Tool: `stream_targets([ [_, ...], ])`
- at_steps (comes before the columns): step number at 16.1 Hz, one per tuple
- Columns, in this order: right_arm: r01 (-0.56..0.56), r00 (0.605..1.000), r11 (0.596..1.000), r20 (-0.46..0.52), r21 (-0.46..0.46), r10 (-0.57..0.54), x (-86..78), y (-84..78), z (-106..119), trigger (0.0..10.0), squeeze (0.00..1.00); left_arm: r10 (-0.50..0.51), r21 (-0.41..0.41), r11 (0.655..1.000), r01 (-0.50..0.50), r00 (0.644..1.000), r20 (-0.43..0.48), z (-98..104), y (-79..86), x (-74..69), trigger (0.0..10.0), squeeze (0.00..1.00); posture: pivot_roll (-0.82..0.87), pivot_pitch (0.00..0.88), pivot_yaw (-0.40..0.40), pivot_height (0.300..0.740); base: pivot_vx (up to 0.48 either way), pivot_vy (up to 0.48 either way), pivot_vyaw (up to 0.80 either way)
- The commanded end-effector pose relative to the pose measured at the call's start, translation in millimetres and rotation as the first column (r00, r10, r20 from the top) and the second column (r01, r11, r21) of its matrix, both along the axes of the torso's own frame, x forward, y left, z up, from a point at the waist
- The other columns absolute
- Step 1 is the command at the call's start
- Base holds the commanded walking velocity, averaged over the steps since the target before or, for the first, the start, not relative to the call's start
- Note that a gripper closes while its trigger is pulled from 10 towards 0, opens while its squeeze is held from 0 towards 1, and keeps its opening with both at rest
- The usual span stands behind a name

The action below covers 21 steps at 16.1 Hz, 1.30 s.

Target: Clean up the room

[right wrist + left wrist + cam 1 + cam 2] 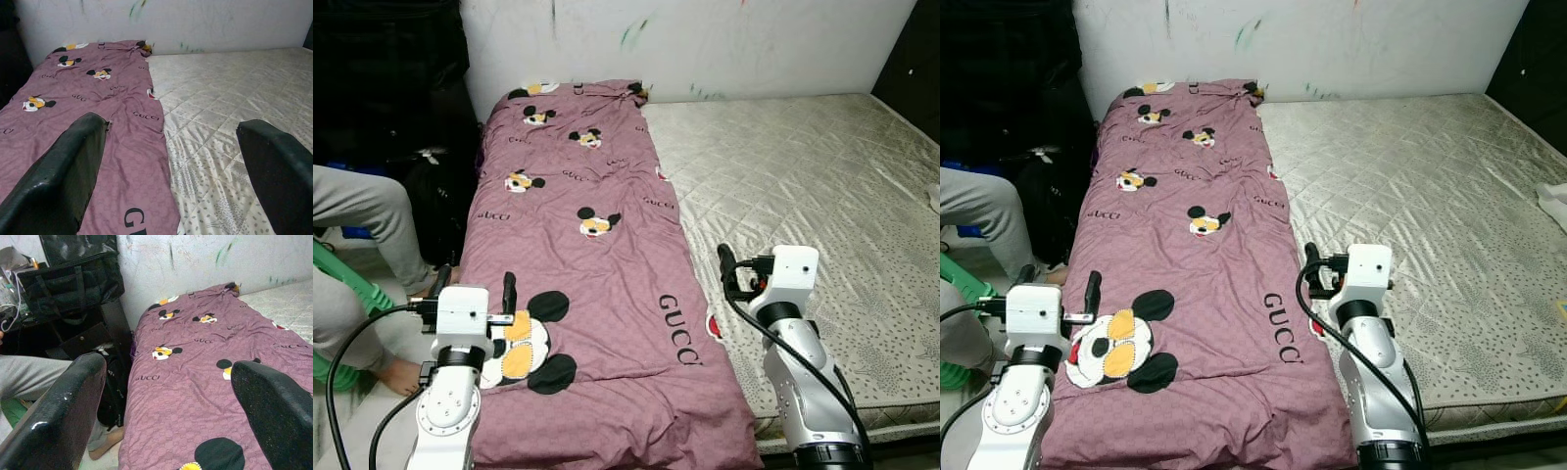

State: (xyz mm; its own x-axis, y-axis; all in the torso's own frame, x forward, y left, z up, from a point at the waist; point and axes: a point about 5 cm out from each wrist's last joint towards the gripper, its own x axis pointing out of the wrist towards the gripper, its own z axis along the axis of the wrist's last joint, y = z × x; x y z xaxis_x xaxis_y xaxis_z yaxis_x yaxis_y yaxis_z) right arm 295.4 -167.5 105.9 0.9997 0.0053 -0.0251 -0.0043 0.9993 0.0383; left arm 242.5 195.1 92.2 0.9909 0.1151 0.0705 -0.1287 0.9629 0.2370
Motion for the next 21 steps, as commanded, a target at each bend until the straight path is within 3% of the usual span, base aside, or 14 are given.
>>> stream_targets([
  [1,-0.002,1.000,1.000,-0.010,-0.004,0.002,-1.0,-0.3,-1.5,10.0,0.00,-0.001,0.001,1.000,0.001,1.000,-0.001,-0.5,0.5,0.8,10.0,0.00,-0.07,0.000,0.021,0.740,0.000,0.000,0.00],
  [14,-0.002,1.000,1.000,-0.010,-0.004,0.002,-1.0,-0.3,-1.5,10.0,0.00,-0.001,0.001,1.000,0.001,1.000,-0.001,-0.5,0.5,0.8,10.0,0.00,-0.07,0.000,0.021,0.740,0.000,0.000,0.00],
  [16,0.000,1.000,1.000,-0.009,0.002,0.000,-0.8,0.1,-1.4,10.0,0.00,-0.002,0.001,1.000,0.002,1.000,0.002,-0.8,0.3,0.9,10.0,0.00,0.00,0.000,0.000,0.740,0.000,0.000,0.00],
  [18,-0.050,0.998,0.999,-0.034,0.014,0.051,-5.9,3.0,-18.6,10.0,0.00,-0.016,-0.018,1.000,0.016,1.000,-0.022,-5.6,-4.3,7.4,10.0,0.00,-0.09,0.000,0.015,0.740,0.000,0.000,0.00],
  [21,-0.046,0.998,0.999,-0.032,0.011,0.047,-5.2,2.5,-18.1,10.0,0.00,-0.024,-0.016,1.000,0.023,0.999,-0.021,-5.2,-5.1,8.6,10.0,0.00,-0.09,0.000,0.016,0.740,0.000,0.000,0.00],
])
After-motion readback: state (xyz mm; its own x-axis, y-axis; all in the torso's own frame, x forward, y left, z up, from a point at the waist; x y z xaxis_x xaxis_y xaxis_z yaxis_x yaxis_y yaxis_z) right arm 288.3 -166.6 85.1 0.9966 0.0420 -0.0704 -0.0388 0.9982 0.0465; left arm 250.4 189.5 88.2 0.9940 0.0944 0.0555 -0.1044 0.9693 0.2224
